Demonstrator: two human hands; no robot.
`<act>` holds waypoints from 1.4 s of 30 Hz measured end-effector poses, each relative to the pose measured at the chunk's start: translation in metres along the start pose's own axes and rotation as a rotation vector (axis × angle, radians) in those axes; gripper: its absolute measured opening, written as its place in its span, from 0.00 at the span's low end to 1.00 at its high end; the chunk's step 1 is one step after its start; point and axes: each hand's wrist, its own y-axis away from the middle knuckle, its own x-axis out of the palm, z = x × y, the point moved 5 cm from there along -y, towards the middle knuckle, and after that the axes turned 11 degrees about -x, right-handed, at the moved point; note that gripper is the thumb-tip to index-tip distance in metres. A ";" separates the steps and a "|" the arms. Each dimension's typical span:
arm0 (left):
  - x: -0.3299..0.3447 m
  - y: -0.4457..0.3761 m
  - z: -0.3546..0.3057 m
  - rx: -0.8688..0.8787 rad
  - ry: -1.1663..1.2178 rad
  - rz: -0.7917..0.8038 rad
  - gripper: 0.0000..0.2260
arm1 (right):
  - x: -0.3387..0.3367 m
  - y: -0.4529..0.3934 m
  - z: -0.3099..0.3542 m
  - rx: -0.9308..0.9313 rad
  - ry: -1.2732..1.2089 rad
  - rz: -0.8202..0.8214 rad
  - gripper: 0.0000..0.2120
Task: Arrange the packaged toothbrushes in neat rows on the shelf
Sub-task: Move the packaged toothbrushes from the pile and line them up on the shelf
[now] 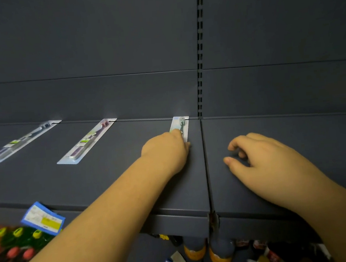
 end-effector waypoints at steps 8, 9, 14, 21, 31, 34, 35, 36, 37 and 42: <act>-0.036 0.033 0.054 -0.104 0.247 -0.138 0.26 | 0.001 -0.014 0.034 -0.085 -0.059 -0.075 0.14; -0.040 0.038 0.066 -0.096 0.249 -0.177 0.24 | 0.003 -0.017 0.043 -0.101 -0.068 -0.079 0.14; -0.051 0.065 0.139 -0.096 0.224 -0.346 0.16 | 0.016 -0.035 0.105 -0.192 -0.115 -0.114 0.15; -0.077 0.111 0.271 -0.194 0.147 -0.484 0.15 | 0.046 -0.072 0.218 -0.326 -0.161 -0.117 0.15; -0.109 0.167 0.486 -0.358 -0.042 -0.518 0.23 | 0.094 -0.118 0.417 -0.452 -0.245 -0.130 0.16; -0.109 0.189 0.545 -0.397 -0.075 -0.509 0.24 | 0.108 -0.125 0.477 -0.499 -0.266 -0.129 0.17; -0.110 0.197 0.564 -0.424 -0.079 -0.506 0.24 | 0.112 -0.129 0.495 -0.522 -0.267 -0.114 0.17; -0.110 0.204 0.581 -0.453 -0.078 -0.499 0.24 | 0.116 -0.132 0.512 -0.543 -0.264 -0.104 0.17; -0.110 0.209 0.598 -0.477 -0.075 -0.490 0.23 | 0.120 -0.135 0.527 -0.560 -0.262 -0.096 0.18; -0.106 0.223 0.665 -0.568 -0.077 -0.471 0.24 | 0.145 -0.155 0.604 -0.637 -0.282 -0.089 0.18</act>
